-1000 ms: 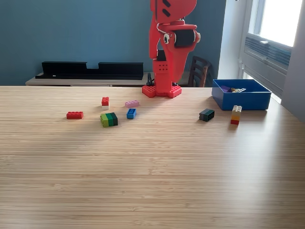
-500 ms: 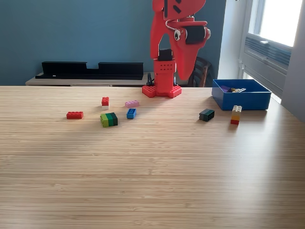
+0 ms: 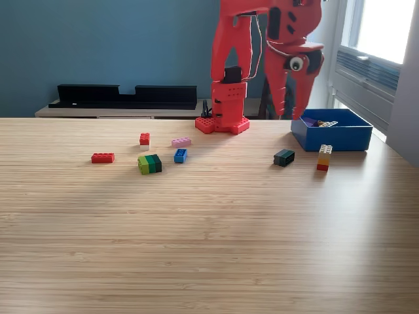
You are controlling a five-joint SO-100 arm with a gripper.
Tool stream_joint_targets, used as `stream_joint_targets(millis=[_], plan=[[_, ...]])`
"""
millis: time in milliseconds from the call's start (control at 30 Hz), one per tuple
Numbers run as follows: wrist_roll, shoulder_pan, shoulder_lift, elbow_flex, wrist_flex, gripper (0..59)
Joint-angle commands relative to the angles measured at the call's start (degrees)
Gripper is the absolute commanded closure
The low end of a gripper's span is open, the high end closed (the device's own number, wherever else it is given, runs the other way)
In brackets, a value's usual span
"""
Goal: Grasp a lego block and put it in the bin.
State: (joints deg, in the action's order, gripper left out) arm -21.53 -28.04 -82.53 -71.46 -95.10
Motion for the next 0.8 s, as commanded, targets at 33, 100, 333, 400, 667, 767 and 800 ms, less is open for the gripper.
stream_joint_targets(millis=[33, 100, 333, 400, 667, 767, 800], plan=[[-3.0, -7.1, -4.8, -5.5, 4.4, 22.0], [-3.3, -8.5, -4.8, -6.3, 5.4, 19.0], [-5.1, -11.3, -4.7, -5.9, 6.8, 10.9], [-5.2, -11.5, -4.7, -5.6, 7.3, 9.7], [-5.4, -11.4, -3.0, -5.5, 9.2, 9.2], [-5.4, -11.2, 1.8, -3.3, 9.1, 10.2], [-5.4, -11.2, 3.7, -2.6, 9.1, 10.3]])
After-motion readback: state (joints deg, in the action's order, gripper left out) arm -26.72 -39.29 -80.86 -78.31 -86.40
